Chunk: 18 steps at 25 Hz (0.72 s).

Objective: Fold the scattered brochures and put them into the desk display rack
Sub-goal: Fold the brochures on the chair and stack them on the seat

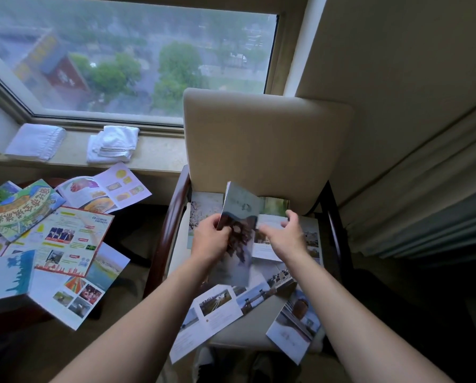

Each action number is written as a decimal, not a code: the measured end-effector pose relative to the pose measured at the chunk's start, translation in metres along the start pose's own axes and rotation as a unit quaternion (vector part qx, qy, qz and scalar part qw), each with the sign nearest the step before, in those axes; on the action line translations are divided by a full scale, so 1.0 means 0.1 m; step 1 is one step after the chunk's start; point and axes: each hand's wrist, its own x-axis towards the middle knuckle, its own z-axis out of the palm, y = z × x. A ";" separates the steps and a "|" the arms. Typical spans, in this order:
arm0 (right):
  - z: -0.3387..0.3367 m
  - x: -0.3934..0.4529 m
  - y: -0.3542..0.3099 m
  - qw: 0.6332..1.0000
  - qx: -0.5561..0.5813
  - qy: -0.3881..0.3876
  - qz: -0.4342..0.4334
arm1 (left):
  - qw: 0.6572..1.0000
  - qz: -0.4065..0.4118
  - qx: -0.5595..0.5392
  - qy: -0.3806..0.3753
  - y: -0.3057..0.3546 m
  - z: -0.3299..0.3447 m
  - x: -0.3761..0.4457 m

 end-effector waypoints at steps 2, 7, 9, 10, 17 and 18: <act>-0.01 -0.03 -0.03 0.972 0.185 -0.127 0.075 | 0.988 0.113 0.099 0.046 0.07 0.04 -0.04; -0.19 0.05 -0.05 0.981 0.195 -0.020 0.017 | 0.995 0.093 -0.006 -0.046 0.22 -0.01 -0.06; -0.30 0.07 -0.04 0.991 0.053 0.092 -0.080 | 0.977 0.061 0.122 -0.162 0.27 -0.10 0.03; -0.35 0.09 -0.03 0.987 0.002 0.089 -0.133 | 0.940 0.074 0.256 -0.211 0.31 -0.12 0.06; -0.18 0.13 0.42 0.967 -0.210 -0.125 -0.073 | 0.829 0.253 0.491 -0.080 0.18 0.20 0.05; -0.18 0.14 0.58 0.986 -0.132 -0.093 -0.027 | 0.862 0.226 0.454 0.009 0.08 0.21 0.05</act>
